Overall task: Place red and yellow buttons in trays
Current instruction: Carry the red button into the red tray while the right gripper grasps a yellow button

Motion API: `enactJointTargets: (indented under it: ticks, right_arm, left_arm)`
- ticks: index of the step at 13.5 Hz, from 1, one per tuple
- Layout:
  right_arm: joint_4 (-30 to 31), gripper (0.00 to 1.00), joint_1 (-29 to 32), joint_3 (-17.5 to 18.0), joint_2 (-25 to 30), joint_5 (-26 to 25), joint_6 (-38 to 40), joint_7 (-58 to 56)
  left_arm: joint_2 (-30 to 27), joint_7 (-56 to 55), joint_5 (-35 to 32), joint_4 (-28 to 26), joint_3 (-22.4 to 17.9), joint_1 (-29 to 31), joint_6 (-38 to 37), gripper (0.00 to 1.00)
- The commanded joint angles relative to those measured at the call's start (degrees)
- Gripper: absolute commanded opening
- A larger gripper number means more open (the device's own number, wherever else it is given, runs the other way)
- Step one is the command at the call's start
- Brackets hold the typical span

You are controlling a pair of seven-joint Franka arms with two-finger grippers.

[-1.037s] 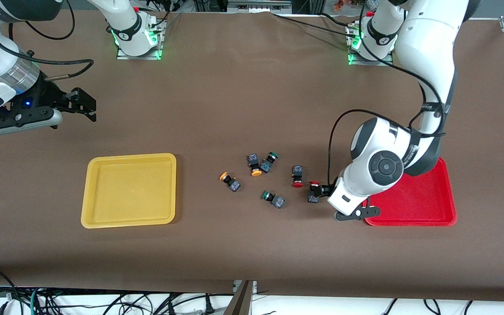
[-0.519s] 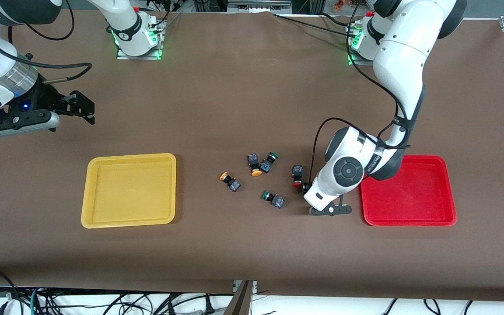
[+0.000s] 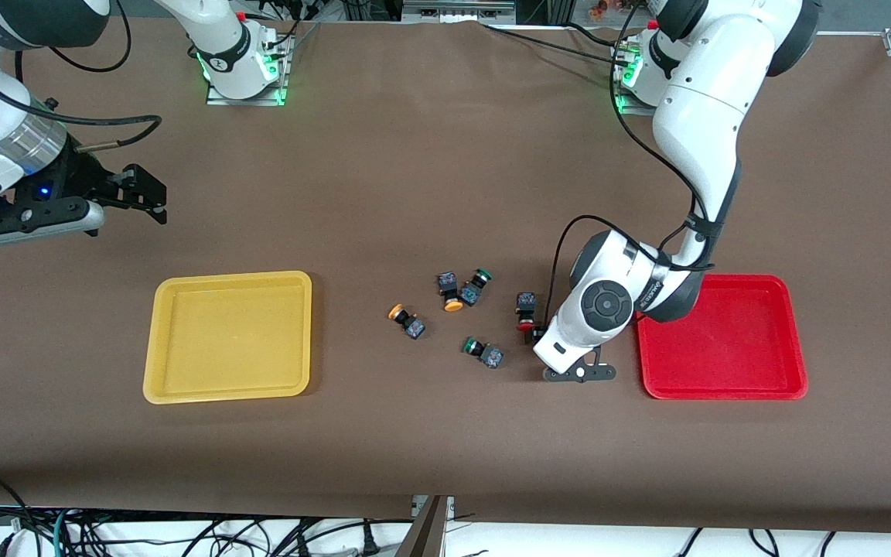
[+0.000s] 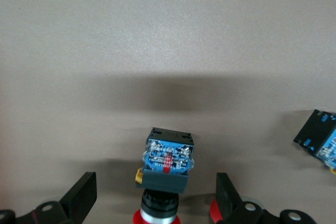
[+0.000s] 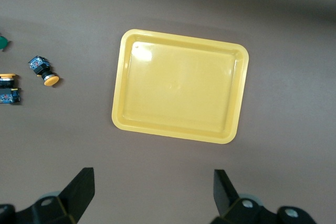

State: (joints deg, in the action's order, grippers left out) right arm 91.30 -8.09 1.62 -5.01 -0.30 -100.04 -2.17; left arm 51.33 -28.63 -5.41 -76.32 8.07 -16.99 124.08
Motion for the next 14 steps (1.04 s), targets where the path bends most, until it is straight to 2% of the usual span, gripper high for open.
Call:
enactJointTargets:
  ticks: [1, 2, 4, 5, 6, 7, 9, 11, 12, 14]
  right_arm:
    - [-1.0, 1.0, 0.0, 0.4, -5.3, -0.2, -1.5, -0.2]
    - [-1.0, 1.0, -0.7, 0.5, -6.0, -0.5, -1.8, 0.5]
    - [-1.0, 1.0, -2.4, 0.5, -7.9, -0.1, -2.4, 0.3]
    - [-1.0, 1.0, -3.6, 0.6, -8.5, 0.0, -2.4, 0.1]
    - [-1.0, 1.0, -4.9, 0.6, -10.2, 0.2, -3.0, 0.1]
    - [-1.0, 1.0, -6.6, 0.6, -13.2, 0.2, -4.7, 0.0]
    - [-1.0, 1.0, -10.1, 0.6, -20.7, 0.0, -11.5, 0.4]
    - [-1.4, 1.0, -13.0, 0.6, -25.9, 0.0, -20.2, 0.2]
    - [-3.0, 1.0, -13.9, 0.7, -28.3, 0.4, -25.2, -0.3]
    - [-11.6, 1.0, -16.1, 2.6, -35.1, 1.7, -28.7, 0.0]
  left_arm:
    - [0.1, -0.4, -1.3, -0.8, -0.7, -0.8, 1.4, 0.81]
    - [0.3, -0.4, -1.3, -0.8, -0.7, -0.8, 1.5, 0.69]
    - [0.3, -0.4, -1.3, -0.8, -0.7, -0.8, 1.5, 0.3]
    - [0.3, -0.4, -1.3, -0.8, -0.7, -0.8, 1.4, 0.14]
    - [0.1, -0.4, -1.3, -0.8, -0.7, -0.7, 1.3, 0.04]
    - [-0.3, -0.4, -1.2, -0.8, -0.6, -0.5, 1.2, 0.0]
    - [-1.0, 0.2, -1.2, -0.8, -0.6, 0.2, 0.7, 0.0]
    - [-3.9, 1.5, -1.3, -0.7, -0.8, 1.7, -3.4, 0.0]
    - [-5.8, 4.3, -1.2, -0.6, -0.7, 3.6, -5.9, 0.0]
    - [-8.7, 12.1, -1.2, -0.8, -0.7, 8.1, -8.6, 0.0]
